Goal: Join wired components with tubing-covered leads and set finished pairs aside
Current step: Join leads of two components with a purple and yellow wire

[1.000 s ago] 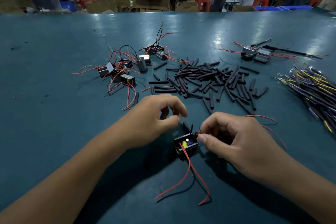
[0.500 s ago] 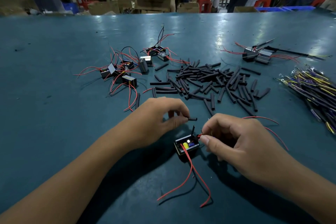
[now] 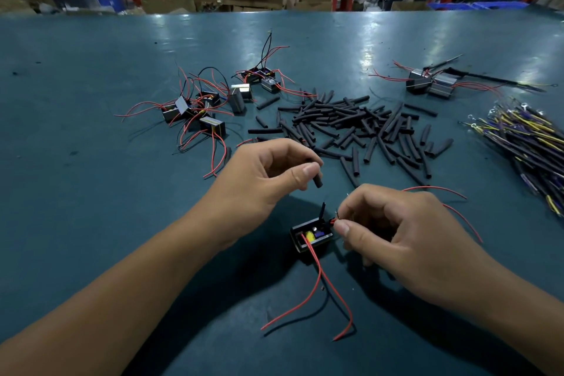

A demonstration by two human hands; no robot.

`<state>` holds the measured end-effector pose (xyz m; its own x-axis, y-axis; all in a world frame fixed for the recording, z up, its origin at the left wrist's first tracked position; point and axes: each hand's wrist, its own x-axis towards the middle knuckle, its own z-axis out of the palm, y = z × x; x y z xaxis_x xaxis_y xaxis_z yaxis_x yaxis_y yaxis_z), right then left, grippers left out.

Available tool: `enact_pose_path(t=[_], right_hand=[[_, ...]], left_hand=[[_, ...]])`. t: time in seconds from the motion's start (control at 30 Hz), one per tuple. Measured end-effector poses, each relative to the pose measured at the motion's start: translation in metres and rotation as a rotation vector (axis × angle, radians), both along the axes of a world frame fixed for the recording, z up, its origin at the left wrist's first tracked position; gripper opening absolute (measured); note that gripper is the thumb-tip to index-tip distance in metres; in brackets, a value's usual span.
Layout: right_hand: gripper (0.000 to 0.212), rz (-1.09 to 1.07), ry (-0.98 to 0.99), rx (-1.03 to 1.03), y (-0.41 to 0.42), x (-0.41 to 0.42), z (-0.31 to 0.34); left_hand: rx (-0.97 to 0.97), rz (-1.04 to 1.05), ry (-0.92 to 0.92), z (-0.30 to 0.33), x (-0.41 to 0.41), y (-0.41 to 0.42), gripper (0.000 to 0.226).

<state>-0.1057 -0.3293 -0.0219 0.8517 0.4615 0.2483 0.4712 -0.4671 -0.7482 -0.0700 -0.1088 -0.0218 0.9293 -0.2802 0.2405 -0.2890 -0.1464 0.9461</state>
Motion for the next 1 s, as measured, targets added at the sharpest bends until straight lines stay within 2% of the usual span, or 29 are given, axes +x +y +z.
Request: enact_pose_path(t=[0.1, 0.33, 1.0], right_hand=[[0.011, 0.011, -0.019, -0.016, 0.000, -0.001, 0.000], [0.010, 0.025, -0.038, -0.021, 0.000, -0.001, -0.003], [0.010, 0.029, -0.035, -0.041, 0.001, -0.002, 0.000]], left_hand=[[-0.007, 0.020, 0.037, -0.004, -0.001, -0.006, 0.013], [0.025, 0.113, -0.071, -0.007, -0.003, -0.014, 0.014], [0.214, 0.112, -0.181, -0.004, -0.004, -0.015, 0.019]])
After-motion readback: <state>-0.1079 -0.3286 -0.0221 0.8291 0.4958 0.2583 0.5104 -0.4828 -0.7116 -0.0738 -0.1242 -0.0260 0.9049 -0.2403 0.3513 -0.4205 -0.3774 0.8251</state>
